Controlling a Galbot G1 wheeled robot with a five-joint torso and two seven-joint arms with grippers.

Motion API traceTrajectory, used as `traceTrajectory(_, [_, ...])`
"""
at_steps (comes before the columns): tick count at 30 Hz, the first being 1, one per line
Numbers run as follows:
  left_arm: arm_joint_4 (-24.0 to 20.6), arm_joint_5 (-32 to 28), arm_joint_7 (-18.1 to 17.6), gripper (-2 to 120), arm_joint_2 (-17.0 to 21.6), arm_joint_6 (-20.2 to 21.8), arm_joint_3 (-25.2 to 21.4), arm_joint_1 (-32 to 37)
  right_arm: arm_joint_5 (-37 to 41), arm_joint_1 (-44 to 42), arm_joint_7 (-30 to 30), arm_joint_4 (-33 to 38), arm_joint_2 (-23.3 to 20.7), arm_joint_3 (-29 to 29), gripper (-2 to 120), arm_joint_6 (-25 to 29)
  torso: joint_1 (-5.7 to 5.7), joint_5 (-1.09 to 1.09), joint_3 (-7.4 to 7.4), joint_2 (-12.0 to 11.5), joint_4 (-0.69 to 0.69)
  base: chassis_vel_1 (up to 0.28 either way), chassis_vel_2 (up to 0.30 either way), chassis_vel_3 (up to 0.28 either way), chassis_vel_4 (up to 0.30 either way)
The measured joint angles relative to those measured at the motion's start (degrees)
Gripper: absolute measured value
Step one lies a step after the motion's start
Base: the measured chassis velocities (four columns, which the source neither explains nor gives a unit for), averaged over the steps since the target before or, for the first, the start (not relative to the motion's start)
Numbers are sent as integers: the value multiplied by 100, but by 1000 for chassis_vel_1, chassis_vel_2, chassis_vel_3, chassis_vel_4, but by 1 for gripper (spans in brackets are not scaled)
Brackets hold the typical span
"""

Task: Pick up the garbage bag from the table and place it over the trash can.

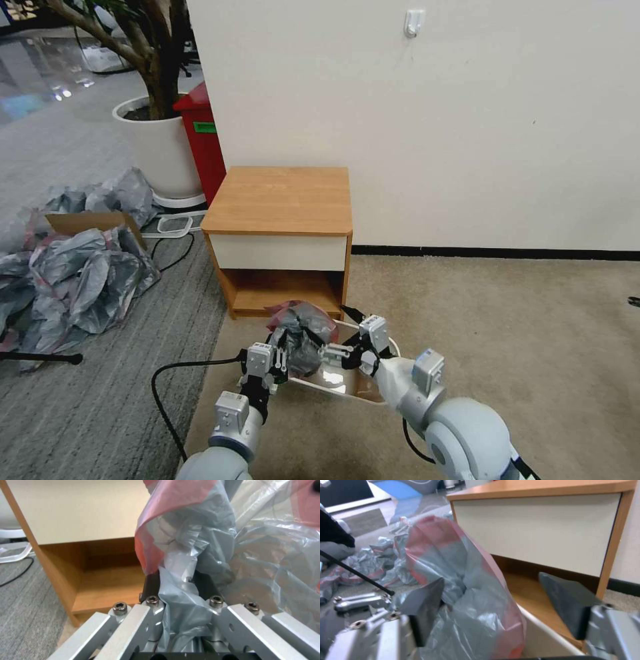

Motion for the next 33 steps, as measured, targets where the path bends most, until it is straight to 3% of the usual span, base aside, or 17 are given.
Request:
traceTrajectory(19, [-100, -21, 133, 11, -68, -47, -84, 35, 7, 61, 451, -111, 30, -184, 5, 170, 0, 0, 0, 0, 0, 0, 0, 0, 0])
traceTrajectory(33, [-120, -2, 167, 11, -149, -33, -167, 113, 154, 52, 825, 269, 18, -135, 0, 255, 0, 0, 0, 0, 0, 0, 0, 0, 0])
